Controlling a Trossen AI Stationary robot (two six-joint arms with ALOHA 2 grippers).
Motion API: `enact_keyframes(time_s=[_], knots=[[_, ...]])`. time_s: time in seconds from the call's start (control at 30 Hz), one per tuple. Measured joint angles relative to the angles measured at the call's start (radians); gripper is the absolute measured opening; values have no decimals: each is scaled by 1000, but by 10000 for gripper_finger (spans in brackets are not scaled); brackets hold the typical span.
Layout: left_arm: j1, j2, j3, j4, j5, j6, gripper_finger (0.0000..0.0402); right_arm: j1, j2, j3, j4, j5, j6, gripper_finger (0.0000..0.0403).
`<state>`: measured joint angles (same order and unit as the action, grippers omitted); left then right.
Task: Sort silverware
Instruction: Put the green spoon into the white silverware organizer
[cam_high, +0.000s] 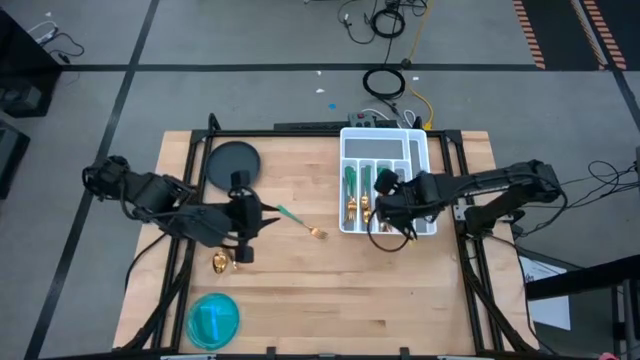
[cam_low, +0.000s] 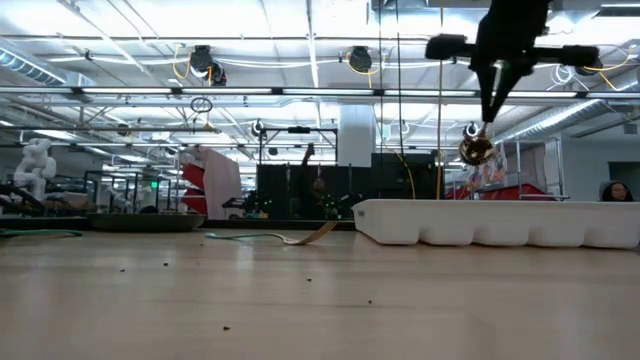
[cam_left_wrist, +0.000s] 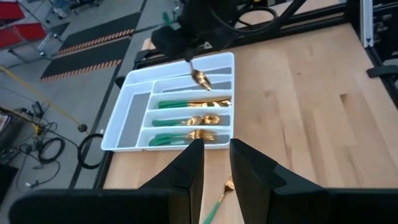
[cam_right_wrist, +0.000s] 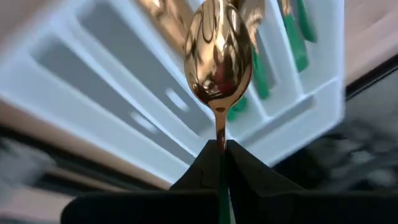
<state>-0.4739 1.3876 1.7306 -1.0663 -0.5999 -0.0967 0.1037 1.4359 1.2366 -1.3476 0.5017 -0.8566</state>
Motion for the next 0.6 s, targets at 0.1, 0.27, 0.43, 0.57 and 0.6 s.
enact_keyframes(time_s=[0.1, 0.27, 0.43, 0.57, 0.6], knots=[[14, 0, -50, 56, 4, 0, 86, -34, 9, 0, 45, 68, -184, 0], [24, 0, -104, 131, 18, -1, 86, -93, 39, 0, 155, 67, -401, 0], [24, 0, -122, 147, 23, -22, 86, -146, 100, 0, 214, -57, -590, 0], [24, 0, -124, 146, 23, -36, 86, -169, 157, 0, 241, -115, -663, 0], [23, 0, -124, 146, 23, -38, 86, -171, 169, 0, 256, -135, -673, 0]])
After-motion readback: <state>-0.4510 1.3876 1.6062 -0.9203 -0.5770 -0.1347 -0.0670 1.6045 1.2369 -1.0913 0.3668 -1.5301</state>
